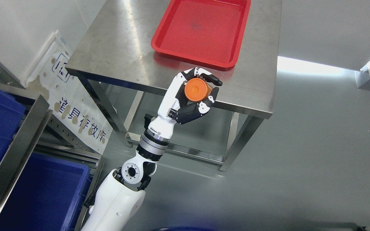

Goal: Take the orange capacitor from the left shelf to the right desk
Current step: 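Lower the capacitor with the left hand into the red tray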

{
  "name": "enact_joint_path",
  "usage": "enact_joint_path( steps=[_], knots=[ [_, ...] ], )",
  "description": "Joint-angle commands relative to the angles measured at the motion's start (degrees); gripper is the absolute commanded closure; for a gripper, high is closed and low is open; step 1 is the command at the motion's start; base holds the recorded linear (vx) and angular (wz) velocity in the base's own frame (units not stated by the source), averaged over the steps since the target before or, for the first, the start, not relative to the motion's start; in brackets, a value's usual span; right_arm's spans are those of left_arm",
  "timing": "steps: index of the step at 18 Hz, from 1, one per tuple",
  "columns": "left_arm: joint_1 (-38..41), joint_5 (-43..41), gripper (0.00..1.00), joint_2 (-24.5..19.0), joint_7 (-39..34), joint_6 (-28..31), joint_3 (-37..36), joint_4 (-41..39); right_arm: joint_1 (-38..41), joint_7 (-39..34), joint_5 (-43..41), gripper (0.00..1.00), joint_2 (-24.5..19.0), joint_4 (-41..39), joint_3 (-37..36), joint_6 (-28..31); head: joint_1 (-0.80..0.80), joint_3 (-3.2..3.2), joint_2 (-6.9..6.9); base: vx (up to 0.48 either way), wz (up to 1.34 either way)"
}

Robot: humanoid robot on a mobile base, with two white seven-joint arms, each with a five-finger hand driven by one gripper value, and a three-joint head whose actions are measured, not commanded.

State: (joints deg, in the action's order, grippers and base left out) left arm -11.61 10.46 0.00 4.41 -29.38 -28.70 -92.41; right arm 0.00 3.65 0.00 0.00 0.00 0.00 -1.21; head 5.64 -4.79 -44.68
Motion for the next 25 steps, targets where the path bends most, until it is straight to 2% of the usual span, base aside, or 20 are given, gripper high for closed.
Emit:
enact_joint_path(
  steps=[1,12,16,18,21,25],
  knots=[
    [0.8,0.0,0.97,-1.0,0.07,-0.07,-1.01,0.39,1.15,-0.04,0.26,0.0,1.0,-1.0,-0.97,-0.02,0.0,0.0,0.0,0.25,-0.1],
    [-0.6,0.09,0.97,-1.0,1.21,0.11,-5.84,-0.14,1.15,-0.04,0.18,0.0,1.0,-1.0,-0.97,-0.02,0.0,0.0,0.0,0.191,-0.03],
    [-6.82,0.26,0.96,-1.0,0.51,8.44,-6.89,0.3,1.15,-0.04,0.18,0.0,1.0,-1.0,-0.97,-0.02,0.0,0.0,0.0,0.131,0.11],
    [-11.83,0.26,0.96,-1.0,0.42,15.1,-7.6,1.88,1.15,-0.04,0.18,0.0,1.0,-1.0,-0.97,-0.02,0.0,0.0,0.0,0.099,-0.01],
    [-21.23,0.26,0.96,-1.0,-1.24,27.24,-7.86,8.63,1.15,-0.04,0.18,0.0,1.0,-1.0,-0.97,-0.02,0.0,0.0,0.0,0.067,0.05],
    [-26.88,-0.26,0.96,-1.0,-4.58,32.62,-7.86,15.23,1.15,-0.04,0.18,0.0,1.0,-1.0,-0.97,-0.02,0.0,0.0,0.0,0.03,0.02]
  ],
)
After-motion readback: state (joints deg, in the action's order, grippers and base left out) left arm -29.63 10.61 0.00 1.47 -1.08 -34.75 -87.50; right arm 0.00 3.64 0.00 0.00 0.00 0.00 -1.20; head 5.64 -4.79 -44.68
